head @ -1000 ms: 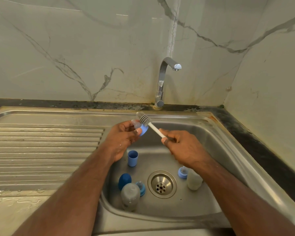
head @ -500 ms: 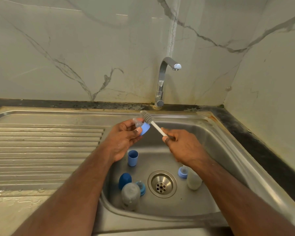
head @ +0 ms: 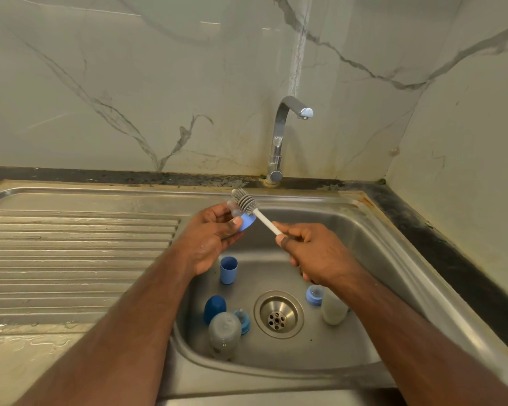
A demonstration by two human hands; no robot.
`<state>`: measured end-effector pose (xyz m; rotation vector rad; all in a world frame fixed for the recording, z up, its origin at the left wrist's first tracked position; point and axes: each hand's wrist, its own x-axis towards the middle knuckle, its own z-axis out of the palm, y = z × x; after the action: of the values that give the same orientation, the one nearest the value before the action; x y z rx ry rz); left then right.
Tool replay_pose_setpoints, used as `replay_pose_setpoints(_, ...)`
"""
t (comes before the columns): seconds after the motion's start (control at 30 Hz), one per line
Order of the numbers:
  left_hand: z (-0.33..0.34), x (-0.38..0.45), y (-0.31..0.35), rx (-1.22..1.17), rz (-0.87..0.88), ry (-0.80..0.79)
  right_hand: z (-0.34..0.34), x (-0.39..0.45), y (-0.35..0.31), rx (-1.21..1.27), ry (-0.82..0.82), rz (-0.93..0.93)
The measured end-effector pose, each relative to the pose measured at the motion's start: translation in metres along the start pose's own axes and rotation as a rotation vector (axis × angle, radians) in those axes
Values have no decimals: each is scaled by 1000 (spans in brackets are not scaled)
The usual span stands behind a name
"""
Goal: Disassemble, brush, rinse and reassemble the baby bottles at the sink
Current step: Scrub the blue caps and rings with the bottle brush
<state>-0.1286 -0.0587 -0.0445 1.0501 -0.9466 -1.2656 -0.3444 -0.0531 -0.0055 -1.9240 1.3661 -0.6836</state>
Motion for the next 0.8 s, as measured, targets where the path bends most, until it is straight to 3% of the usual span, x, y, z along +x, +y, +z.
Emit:
replay_pose_setpoints(0.13,3,0,-3,14,-26,-46,1,4,-1,-92,28,-5)
replay_pose_setpoints(0.33,2,2,1,-169,-17,2,-2,-1,1,91,29,25)
replay_pose_setpoints(0.47,2,3,0,-258,-45,51,4,-3,-1,68,19,-5)
replay_pose_setpoints(0.63,2,3,0,-192,-12,112,8,-2,-1,-3,8,-41)
replay_pose_setpoints(0.8,0,4,-1,-175,-8,67,8,4,-2,-63,21,-35)
